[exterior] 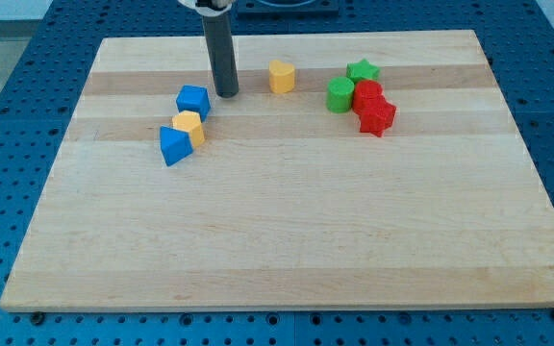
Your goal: Slide the yellow heart to the group of blocks
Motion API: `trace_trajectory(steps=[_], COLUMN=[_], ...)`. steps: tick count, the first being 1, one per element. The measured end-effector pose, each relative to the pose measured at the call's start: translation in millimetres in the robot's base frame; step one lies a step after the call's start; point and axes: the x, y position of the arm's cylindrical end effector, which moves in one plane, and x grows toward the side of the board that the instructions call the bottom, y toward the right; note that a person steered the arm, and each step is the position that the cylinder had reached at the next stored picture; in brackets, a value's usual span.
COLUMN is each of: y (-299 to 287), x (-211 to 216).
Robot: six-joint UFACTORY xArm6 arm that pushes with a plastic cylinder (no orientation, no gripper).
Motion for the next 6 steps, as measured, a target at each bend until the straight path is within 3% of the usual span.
trace_trajectory(steps=[1,3,6], y=[15,99,97], x=[-10,-10,-52])
